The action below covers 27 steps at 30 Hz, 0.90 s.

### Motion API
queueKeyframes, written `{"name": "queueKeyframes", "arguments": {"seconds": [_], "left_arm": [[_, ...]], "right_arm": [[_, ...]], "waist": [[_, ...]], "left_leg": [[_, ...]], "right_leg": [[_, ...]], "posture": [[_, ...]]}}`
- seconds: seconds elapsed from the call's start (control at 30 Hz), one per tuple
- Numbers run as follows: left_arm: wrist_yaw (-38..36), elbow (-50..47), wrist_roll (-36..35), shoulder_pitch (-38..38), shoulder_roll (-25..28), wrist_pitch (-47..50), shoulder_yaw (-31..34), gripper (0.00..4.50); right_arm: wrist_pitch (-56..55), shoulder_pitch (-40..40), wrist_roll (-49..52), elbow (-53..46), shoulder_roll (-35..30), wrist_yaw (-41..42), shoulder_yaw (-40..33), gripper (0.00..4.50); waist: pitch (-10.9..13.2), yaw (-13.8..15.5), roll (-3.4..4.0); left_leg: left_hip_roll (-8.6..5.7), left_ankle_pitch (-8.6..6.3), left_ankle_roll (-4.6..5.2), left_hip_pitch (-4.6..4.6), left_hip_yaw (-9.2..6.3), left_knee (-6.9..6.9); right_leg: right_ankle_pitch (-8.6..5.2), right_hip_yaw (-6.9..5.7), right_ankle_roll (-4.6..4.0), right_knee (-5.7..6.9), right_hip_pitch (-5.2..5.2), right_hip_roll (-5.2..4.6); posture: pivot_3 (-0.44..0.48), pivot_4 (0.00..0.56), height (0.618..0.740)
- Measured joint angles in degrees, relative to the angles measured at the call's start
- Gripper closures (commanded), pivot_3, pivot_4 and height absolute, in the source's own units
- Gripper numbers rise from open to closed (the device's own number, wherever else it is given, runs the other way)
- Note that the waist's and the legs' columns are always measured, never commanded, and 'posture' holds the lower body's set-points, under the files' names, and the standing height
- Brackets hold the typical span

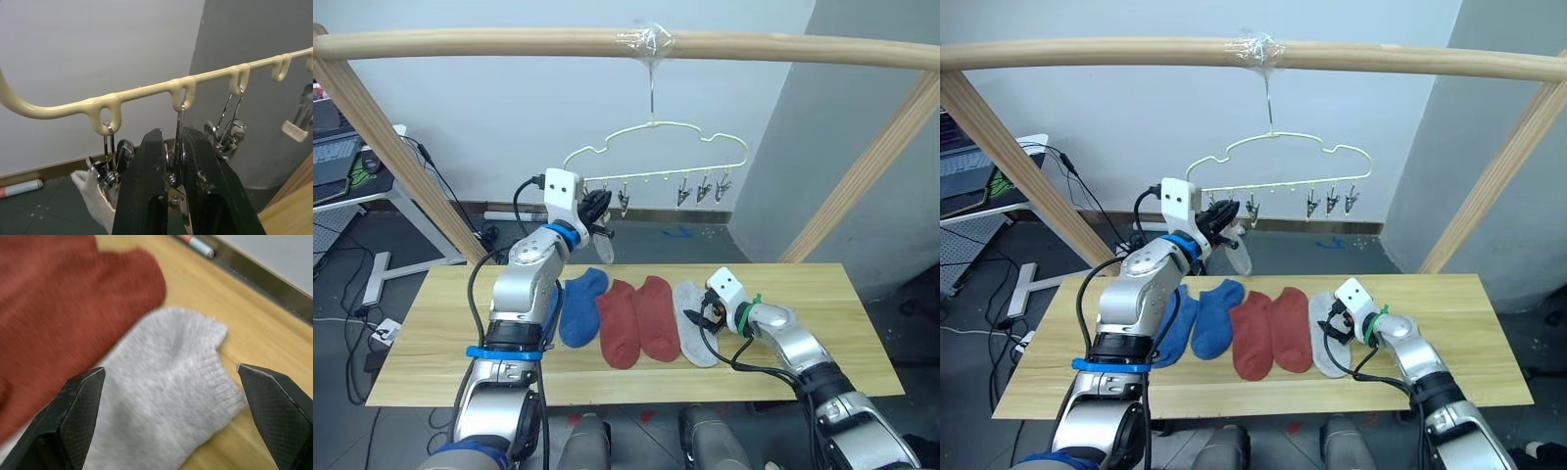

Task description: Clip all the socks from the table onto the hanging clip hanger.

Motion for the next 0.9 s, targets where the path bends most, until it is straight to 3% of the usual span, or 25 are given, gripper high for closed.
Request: {"name": "queueKeyframes", "arguments": {"seconds": [0.1, 0.33, 0.47, 0.7, 0.9], "left_arm": [[0.1, -1.7, -0.3, 0.7, 0.0, 1.5, 0.0, 4.33], [0.4, -2.7, -1.7, 0.8, -0.3, 4.2, 0.5, 4.33], [-1.9, -3.6, -4.6, 0.7, 2.0, 7.8, 1.4, 4.33], [-3.1, -7.2, -21.5, 0.4, 2.2, 27.9, 10.5, 4.33], [3.5, -2.7, -42.3, -3.9, 1.3, 48.2, 25.3, 4.33]], "right_arm": [[-3.3, -1.1, -1.5, 4.7, 0.7, 0.9, 0.0, 0.57], [-9.7, -1.7, -5.0, 7.8, 0.3, 2.5, 1.1, 3.06], [-13.2, 0.5, -6.1, 6.6, -2.2, 3.6, 0.8, 4.46], [-15.5, 7.2, -4.9, -5.4, -8.1, 10.0, 0.5, 4.46], [-1.6, 11.0, 5.7, -35.1, -7.8, 14.8, -1.5, 4.46]], "waist": [[0.0, 0.1, 0.00], [0.0, 0.1, -0.01], [0.0, 0.1, -0.01], [0.0, -0.3, 0.00], [0.0, -1.0, -0.01]], "left_leg": [[0.00, 0.00, 0.00, 0.00, -0.01, -0.01], [0.00, 0.00, 0.00, 0.14, -0.02, 0.01], [0.00, 0.00, 0.00, 0.23, -0.01, 0.00], [0.00, -0.01, 0.00, 0.28, -0.02, -0.01], [0.00, -0.01, 0.00, 0.23, -0.14, 0.03]], "right_leg": [[0.00, 0.00, 0.00, -0.04, 0.03, 0.00], [0.00, 0.00, 0.01, -0.03, 0.18, 0.00], [-0.01, 0.00, 0.00, -0.06, 0.27, 0.00], [-0.02, 0.00, 0.01, -0.03, 0.28, 0.00], [-0.06, -0.07, -0.03, -0.02, 0.27, 0.00]], "posture": [[0.105, 0.176, 0.740], [0.102, 0.171, 0.740], [0.095, 0.172, 0.740], [0.079, 0.171, 0.740], [0.071, 0.172, 0.740]]}}
